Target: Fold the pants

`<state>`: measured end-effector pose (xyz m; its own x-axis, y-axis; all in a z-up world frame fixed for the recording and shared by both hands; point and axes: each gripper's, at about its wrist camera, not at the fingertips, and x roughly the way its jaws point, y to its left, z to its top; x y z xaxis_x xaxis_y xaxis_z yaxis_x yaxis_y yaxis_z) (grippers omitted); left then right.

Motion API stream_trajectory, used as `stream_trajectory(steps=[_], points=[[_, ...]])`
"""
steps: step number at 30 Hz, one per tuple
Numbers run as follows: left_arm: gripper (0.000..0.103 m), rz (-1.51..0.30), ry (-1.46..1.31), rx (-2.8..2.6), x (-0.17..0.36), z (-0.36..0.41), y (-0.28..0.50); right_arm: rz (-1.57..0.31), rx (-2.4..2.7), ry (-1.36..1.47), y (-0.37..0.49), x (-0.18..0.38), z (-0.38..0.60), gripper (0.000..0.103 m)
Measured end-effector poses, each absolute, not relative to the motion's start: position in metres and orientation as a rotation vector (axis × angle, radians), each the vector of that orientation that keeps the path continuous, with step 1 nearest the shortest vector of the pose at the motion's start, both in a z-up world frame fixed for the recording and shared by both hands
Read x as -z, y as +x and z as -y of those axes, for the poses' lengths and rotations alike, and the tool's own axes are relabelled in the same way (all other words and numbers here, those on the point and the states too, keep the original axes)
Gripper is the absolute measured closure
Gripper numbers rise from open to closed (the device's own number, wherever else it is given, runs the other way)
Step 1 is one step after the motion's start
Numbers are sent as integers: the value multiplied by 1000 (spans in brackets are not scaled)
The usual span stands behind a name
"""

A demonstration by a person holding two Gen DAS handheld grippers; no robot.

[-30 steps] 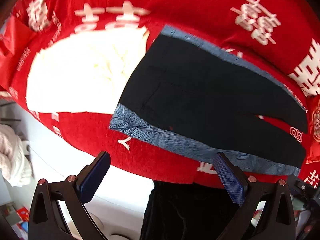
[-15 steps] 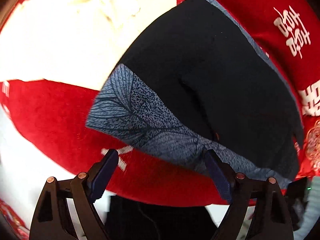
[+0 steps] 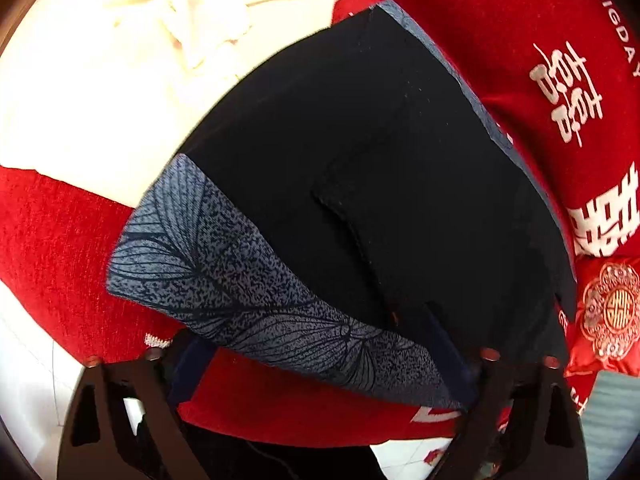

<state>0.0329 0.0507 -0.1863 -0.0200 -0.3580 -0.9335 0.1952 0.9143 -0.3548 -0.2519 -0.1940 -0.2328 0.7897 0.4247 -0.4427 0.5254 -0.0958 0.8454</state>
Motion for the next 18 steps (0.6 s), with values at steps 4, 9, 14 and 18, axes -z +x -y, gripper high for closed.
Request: stream_trajectory(steps=[4,9,14,18], points=[[76,-1553,-165,474,183,-58,38,-717,157,1789,-257,230,194,94],[76,-1525,-165,490,157,-58,44,-815,142,1601,-248,176,202,96],[76,-1438,-173,493,106,-43,58,-893,63,1392,-208,116,239,96],[76,-1352,-181,497,75,-6,92,-937,3,1270,-150,84,279,95]])
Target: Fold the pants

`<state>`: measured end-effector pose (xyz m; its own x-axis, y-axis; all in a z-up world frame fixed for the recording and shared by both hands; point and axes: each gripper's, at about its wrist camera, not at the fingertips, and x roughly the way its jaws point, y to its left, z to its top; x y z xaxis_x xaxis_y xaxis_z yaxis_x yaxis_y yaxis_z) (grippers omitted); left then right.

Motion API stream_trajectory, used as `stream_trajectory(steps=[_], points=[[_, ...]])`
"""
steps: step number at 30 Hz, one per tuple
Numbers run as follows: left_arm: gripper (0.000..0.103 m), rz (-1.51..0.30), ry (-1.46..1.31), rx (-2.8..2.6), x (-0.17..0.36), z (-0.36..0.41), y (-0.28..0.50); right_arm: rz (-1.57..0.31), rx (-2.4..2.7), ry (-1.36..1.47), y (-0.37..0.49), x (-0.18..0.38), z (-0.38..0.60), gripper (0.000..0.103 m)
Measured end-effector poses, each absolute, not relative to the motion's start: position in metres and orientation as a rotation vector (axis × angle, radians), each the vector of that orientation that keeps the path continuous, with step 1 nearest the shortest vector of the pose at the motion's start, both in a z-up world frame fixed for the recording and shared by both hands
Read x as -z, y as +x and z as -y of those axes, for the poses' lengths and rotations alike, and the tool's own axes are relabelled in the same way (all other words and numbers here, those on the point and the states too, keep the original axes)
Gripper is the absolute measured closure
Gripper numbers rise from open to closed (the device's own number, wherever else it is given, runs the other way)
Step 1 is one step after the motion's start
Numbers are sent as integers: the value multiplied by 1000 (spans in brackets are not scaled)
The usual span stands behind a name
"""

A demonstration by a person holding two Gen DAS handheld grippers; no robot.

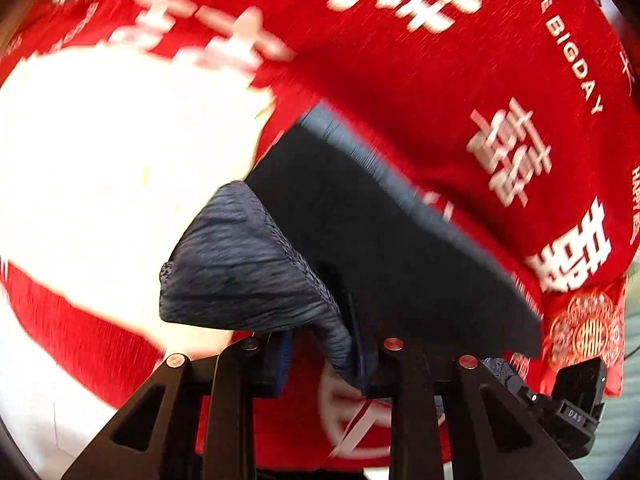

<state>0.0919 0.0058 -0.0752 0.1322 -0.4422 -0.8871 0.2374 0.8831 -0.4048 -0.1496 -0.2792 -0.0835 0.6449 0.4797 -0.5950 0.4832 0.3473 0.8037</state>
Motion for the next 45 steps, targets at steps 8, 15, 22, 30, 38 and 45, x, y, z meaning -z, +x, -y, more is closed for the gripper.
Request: stream_trajectory(steps=[8,15,22,30,38,45], points=[[76,-1255,-54,454,105,100,187,-1107,7,1152,-27,113,380,92],[68,-1313,26,326,174,143,232,-1234,57,1133,30,191,426,92],[26,-1189,78,254,128,122,215,-1223,28,1090,27,172,425,40],[26,-1315,255,349,175,172,171,-1274,13,956,-5,150,406,37],[15,-1248,420,309,197,226,167,-1239,79,945,-23,154,430,42],[15,-1293,493,428,163,231,105,-1156,136,965,-93,110,450,34]])
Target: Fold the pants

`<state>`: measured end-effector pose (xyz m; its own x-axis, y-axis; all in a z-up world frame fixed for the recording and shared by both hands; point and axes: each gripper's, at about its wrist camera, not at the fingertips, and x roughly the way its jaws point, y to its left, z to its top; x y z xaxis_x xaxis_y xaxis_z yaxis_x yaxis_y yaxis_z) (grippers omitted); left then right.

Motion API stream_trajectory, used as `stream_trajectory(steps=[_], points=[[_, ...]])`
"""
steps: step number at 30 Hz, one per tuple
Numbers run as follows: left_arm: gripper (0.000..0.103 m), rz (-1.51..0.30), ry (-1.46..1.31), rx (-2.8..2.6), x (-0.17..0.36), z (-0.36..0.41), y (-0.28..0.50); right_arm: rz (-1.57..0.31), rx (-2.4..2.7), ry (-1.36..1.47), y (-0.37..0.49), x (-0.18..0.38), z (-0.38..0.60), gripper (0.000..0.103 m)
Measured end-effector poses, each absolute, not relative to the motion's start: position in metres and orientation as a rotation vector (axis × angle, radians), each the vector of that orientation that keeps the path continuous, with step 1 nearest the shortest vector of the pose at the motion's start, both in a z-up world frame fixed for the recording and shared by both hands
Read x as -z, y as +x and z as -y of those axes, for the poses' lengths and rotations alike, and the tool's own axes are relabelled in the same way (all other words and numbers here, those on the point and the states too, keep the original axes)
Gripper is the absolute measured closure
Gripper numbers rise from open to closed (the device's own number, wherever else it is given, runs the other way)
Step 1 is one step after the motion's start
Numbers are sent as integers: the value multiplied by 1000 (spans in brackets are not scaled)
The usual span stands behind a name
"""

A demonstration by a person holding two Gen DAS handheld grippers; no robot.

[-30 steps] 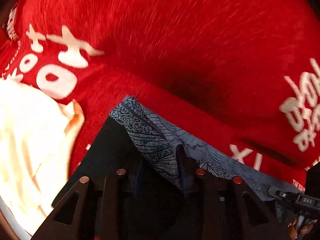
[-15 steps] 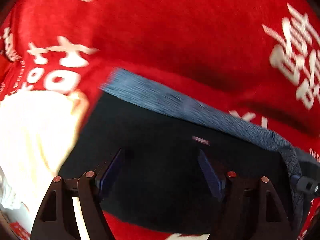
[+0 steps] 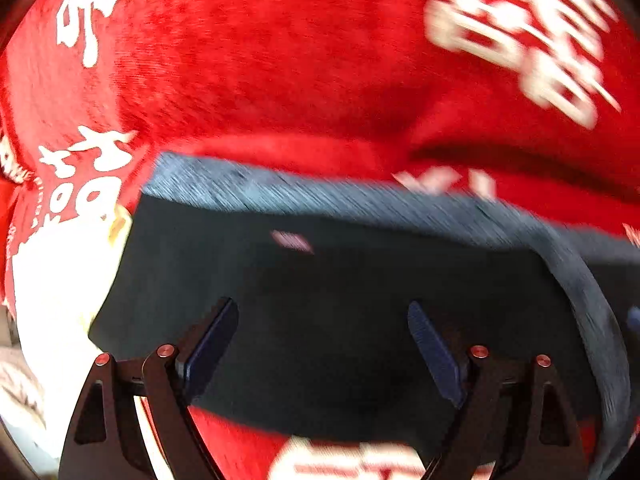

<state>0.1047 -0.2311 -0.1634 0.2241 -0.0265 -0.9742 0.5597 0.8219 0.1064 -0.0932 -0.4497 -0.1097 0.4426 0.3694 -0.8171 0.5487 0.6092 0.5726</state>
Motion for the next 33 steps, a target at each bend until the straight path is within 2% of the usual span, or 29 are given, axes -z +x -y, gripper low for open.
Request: stream_trajectory(steps=[9,14,25,33], points=[[15,-1430,505,726,158,279,-19,-1142,320,1044,-231,91,433,34],[15,-1429,518,876,153,312,-78,-1114,493,1091,-308,82,412,34],[15,-1491,486,1032,167,343,-133,-1094,819,1154,-441,99,389,34],[15,-1513,528,1020,174,353,-160,-1053,740,1235,-474,123,397,34]])
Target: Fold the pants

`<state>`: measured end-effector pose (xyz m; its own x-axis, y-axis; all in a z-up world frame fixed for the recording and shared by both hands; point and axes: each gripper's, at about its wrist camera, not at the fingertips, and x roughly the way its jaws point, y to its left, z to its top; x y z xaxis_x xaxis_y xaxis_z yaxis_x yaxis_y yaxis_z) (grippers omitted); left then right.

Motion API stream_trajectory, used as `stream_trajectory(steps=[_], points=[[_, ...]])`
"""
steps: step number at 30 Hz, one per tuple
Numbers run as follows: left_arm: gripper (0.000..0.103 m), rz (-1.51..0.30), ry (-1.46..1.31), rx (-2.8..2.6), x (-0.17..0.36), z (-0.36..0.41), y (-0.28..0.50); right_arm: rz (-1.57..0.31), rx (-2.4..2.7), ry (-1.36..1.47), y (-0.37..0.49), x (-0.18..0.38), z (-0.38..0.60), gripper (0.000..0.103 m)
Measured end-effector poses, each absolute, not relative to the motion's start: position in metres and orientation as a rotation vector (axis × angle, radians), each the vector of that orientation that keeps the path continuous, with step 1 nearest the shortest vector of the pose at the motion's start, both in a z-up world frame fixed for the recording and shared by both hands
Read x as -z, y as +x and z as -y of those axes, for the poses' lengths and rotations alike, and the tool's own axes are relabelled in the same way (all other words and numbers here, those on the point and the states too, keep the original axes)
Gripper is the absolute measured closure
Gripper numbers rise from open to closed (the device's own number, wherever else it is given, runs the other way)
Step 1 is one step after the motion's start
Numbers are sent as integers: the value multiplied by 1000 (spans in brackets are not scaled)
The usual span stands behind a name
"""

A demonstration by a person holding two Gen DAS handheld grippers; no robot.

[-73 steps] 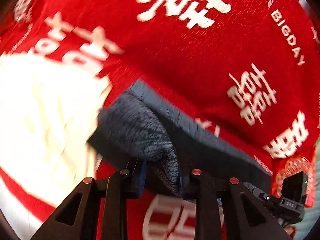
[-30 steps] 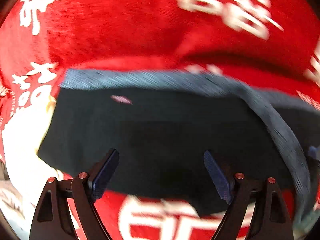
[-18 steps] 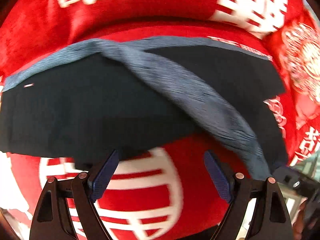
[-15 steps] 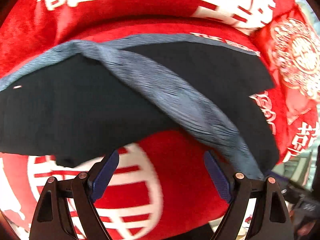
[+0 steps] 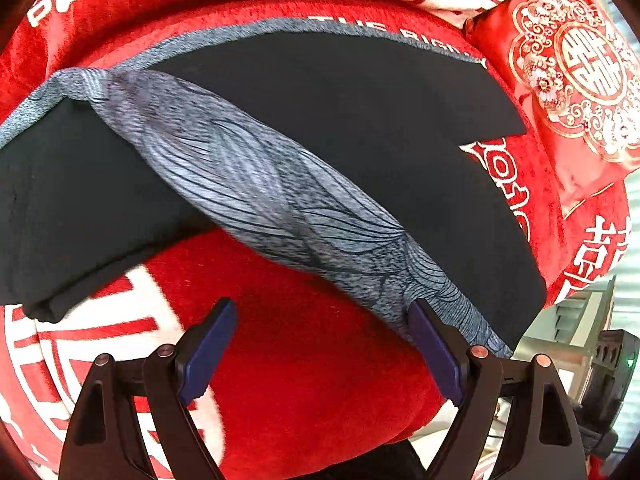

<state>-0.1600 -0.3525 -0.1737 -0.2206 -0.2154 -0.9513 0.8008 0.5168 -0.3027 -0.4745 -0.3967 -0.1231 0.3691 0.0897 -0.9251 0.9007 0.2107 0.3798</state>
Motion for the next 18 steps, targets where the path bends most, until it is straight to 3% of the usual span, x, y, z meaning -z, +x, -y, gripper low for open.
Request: stream_trajectory(steps=[7,8,9,10,11,12,13,14,18], points=[[15,-1580,521,972,181,360,-184,-1021,590,1307,-473,139,409,36],[15,-1581,520,969,182,361,-187,-1016,580,1319,-474,141,411,43],[17,-1579,514,958,182,361,-190,-1018,571,1326,-474,142,413,59],[31,-1580,506,955,181,361,-191,-1029,556,1340,-475,143,416,70],[39,-1584,500,955,180,361,-192,-1037,539,1358,-475,144,417,96],[59,-1585,499,963,179,362,-194,-1047,515,1382,-475,146,418,99],[89,-1605,488,993,178,365,-196,-1056,504,1391,-476,146,419,99],[95,-1641,474,1014,177,367,-197,-1055,494,1390,-475,140,421,99],[95,-1596,465,1043,147,383,-199,-1005,427,1336,-461,101,449,100]])
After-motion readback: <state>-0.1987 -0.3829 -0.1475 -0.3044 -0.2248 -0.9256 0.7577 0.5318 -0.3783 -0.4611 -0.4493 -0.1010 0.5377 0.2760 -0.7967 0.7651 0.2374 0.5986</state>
